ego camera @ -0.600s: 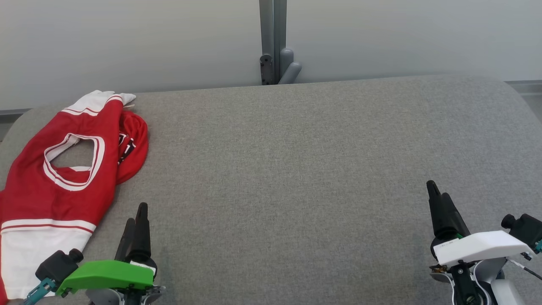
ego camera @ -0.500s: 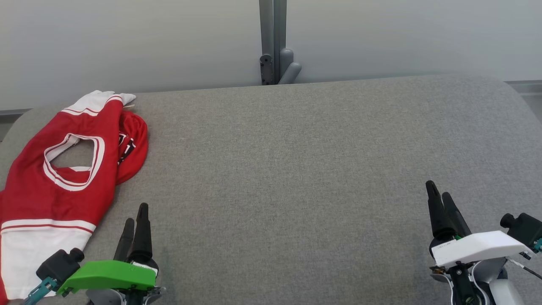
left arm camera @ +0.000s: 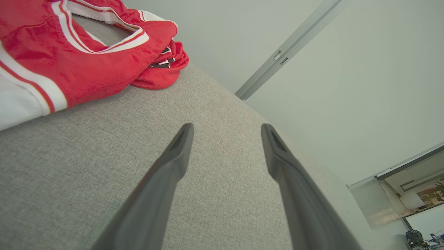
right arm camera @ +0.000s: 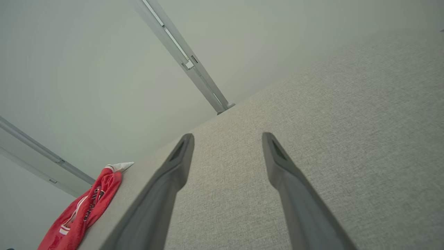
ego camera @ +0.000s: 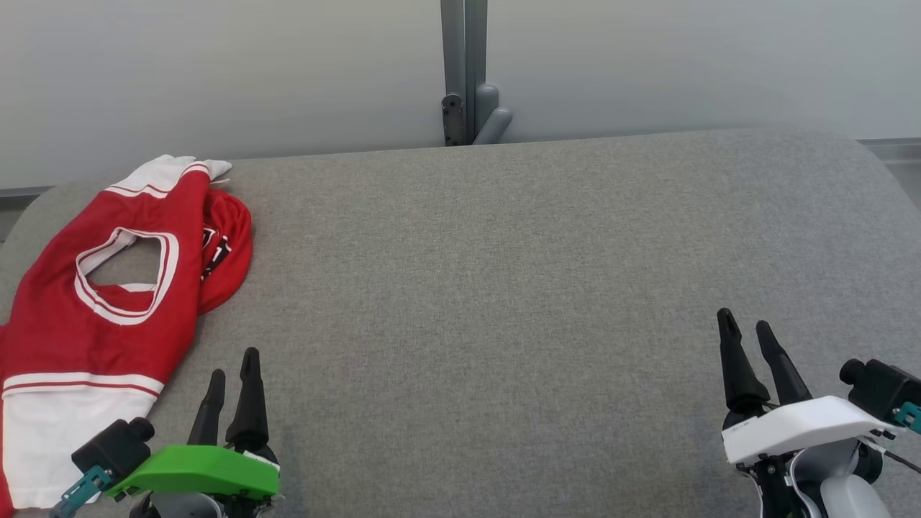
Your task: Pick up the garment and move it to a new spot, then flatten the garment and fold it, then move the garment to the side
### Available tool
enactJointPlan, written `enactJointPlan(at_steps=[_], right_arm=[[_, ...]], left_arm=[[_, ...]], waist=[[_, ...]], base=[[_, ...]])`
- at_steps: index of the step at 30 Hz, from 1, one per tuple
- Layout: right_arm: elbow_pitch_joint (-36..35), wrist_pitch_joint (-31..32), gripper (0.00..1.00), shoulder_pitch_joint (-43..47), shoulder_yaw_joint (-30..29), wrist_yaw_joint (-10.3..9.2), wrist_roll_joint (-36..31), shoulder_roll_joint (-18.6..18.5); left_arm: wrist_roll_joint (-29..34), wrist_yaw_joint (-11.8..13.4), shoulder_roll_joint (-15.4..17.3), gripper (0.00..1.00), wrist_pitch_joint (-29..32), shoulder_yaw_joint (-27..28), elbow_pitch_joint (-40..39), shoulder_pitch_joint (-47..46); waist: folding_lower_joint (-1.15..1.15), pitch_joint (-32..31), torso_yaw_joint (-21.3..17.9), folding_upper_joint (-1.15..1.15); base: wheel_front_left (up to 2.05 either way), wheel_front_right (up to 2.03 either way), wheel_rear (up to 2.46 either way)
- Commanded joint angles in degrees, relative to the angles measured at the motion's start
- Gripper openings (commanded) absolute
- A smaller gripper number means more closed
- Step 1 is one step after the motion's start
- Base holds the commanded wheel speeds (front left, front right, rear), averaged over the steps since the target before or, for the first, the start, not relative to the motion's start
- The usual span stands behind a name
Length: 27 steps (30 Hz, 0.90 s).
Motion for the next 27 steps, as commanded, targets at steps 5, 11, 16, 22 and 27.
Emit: enactJointPlan(at_steps=[5,11,16,22,27], right_arm=[[-1.28,-1.22,1.00,0.02,0.19,0.14,-4.66,-0.39],[-1.66,-2.22,1.00,0.37,0.33,0.14,-9.20,-0.48],[-1.92,-3.01,1.00,0.59,0.38,0.15,-12.79,-0.52],[-1.87,-3.91,1.00,0.69,0.42,0.15,-16.74,-0.74],[-1.94,-4.69,1.00,0.85,0.22,0.15,-19.89,-0.82]], left_arm=[[3.82,-0.32,0.32,1.00,-1.17,-0.41,-0.14,-0.05],[7.65,-0.39,0.30,1.00,-2.14,-0.67,0.23,0.13],[11.02,-0.43,0.30,1.00,-2.98,-1.09,0.55,0.21],[14.65,-0.40,0.32,1.00,-3.85,-1.60,0.53,0.27],[17.61,-0.42,0.53,1.00,-4.58,-1.88,0.53,0.39]], waist=[[0.00,0.07,0.06,0.10],[0.00,0.08,0.10,0.12],[0.00,0.02,0.06,0.13],[0.00,0.02,-0.02,0.14],[0.00,0.07,-0.08,0.15]], base=[[0.00,0.00,0.00],[0.00,0.00,0.00],[0.00,0.00,0.00],[0.00,0.00,0.00],[0.00,0.00,0.00]])
